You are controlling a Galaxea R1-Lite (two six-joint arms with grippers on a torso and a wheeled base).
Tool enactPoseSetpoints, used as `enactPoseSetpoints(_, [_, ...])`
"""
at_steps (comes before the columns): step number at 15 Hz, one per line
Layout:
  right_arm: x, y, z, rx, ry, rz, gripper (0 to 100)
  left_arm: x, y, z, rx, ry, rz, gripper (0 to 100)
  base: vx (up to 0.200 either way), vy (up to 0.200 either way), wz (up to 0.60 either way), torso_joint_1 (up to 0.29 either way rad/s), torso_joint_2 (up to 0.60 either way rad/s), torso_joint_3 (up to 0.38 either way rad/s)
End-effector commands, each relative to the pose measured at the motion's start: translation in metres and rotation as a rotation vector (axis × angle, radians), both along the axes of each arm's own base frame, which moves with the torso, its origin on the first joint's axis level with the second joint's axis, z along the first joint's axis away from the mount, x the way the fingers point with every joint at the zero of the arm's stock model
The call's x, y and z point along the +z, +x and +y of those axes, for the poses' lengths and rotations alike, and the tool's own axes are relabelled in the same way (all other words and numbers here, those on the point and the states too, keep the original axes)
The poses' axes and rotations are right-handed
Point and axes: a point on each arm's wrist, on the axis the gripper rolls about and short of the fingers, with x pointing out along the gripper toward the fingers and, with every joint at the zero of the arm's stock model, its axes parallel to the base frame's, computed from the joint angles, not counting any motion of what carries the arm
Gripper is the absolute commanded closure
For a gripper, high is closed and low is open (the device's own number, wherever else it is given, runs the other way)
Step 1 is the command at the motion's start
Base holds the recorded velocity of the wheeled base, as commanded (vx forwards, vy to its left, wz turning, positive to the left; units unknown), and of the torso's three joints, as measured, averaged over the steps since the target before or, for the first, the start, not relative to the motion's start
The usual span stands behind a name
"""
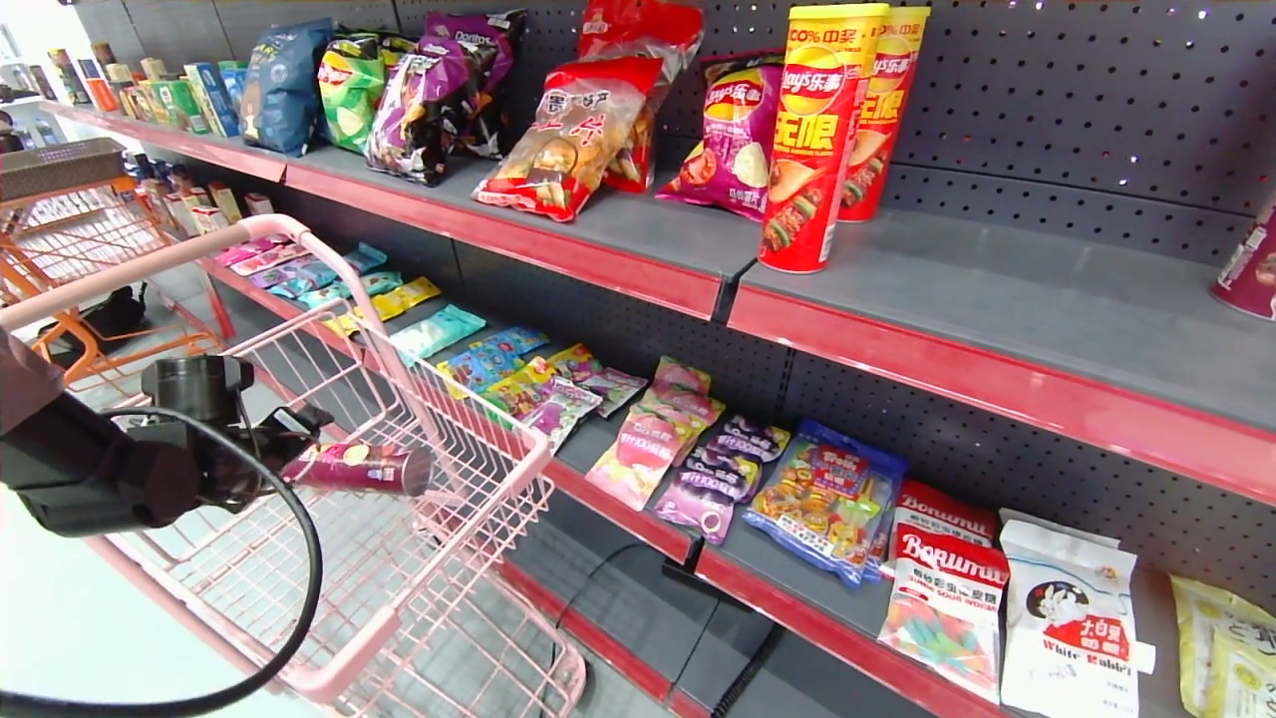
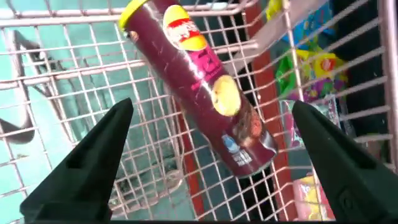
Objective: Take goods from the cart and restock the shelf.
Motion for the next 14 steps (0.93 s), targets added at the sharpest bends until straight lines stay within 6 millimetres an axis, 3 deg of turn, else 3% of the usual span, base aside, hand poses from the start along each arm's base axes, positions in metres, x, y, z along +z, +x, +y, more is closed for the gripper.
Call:
enactPoseSetpoints(1, [0.0, 0.0, 0.0, 0.0, 0.0, 0.0, 0, 0.007, 0.016, 0.015, 0.063, -0.045, 0.009, 0, 0.0, 0.0, 0.0, 0.0, 0.0, 0.0])
enactPoseSetpoints(7, [0.0, 0.0, 0.0, 0.0, 0.0, 0.0, 0, -0.011, 0.033, 0.04, 0.144, -0.104, 0.101, 0, 0.0, 0.0, 0.0, 0.0, 0.0, 0.0])
enactPoseSetpoints(14, [0.0, 0.0, 0.0, 0.0, 0.0, 0.0, 0, -0.028, 0.055, 0.039, 0.125, -0.131, 0.206, 0, 0.0, 0.0, 0.0, 0.0, 0.0, 0.0])
